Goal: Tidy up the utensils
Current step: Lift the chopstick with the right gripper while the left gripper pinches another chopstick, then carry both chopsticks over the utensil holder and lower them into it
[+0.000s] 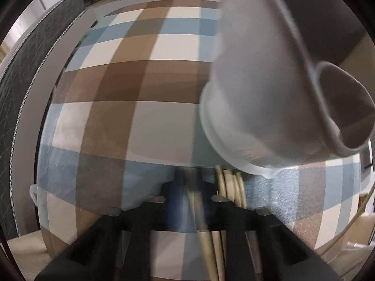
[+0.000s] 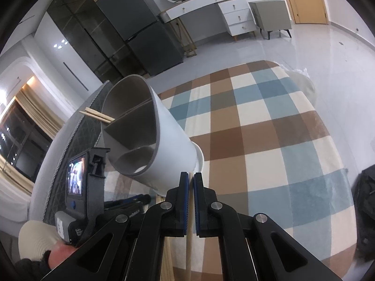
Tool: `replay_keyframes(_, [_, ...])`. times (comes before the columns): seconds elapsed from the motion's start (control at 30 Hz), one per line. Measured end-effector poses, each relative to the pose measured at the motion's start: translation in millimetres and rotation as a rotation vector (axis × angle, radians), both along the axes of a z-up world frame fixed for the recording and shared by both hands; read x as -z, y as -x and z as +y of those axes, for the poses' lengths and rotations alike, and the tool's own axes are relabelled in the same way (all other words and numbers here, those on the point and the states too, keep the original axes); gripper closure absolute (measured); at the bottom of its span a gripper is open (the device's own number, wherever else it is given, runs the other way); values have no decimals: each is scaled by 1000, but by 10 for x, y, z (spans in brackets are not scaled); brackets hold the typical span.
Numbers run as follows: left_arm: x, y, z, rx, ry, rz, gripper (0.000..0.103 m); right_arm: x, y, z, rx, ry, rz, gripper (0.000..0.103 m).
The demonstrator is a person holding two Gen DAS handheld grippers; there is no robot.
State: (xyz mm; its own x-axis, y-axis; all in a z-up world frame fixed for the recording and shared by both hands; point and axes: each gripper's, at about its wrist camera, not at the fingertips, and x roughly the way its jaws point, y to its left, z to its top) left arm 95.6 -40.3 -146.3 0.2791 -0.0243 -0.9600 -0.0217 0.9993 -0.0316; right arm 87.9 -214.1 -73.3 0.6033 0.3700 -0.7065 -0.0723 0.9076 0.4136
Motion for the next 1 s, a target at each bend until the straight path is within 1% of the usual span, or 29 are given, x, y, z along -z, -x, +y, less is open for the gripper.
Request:
replay_keyframes(0.07, [-5, 16, 38, -3, -2, -8, 101, -26, 11, 9, 0, 9, -14, 99])
replay_keyframes(0.13, [-40, 40, 135, -32, 40, -22, 101, -48, 27, 21, 4, 20, -27, 99])
replay_keyframes(0.2, [-142, 84, 144, -49, 70, -49, 101, -76, 51, 35, 8, 29, -44, 99])
replay_keyframes(0.27, [-284, 138, 129, -54, 97, -92, 101, -105, 89, 53, 8, 30, -68, 99])
replay_keyframes(0.37, [-521, 287, 196, -48, 156, -180, 101, -158, 172, 101, 8, 60, -102, 99])
replay_keyframes(0.43, [-728, 402, 235, -45, 197, -260, 101, -206, 240, 132, 10, 77, -125, 99])
replay_keyframes(0.53, [-948, 520, 147, -4, 253, -337, 101, -280, 369, 190, 16, 118, -171, 99])
replay_keyframes(0.6, [-1060, 594, 81, 28, 247, -364, 101, -329, 442, 228, 19, 143, -195, 99])
replay_keyframes(0.67, [-1141, 616, 38, 54, 262, -380, 101, -386, 520, 263, 21, 162, -227, 99])
replay_keyframes(0.73, [-1185, 677, 66, 64, 278, -391, 101, -451, 603, 309, 17, 188, -263, 100])
replay_keyframes(0.8, [-1237, 721, 119, 72, 286, -413, 101, -490, 683, 328, 13, 191, -286, 99])
replay_keyframes(0.9, [-1298, 759, 178, 88, 288, -444, 101, -520, 795, 367, 9, 209, -304, 100])
replay_keyframes(1.0, [-1371, 862, 152, 121, 269, -475, 101, -555, 839, 401, 7, 222, -314, 100])
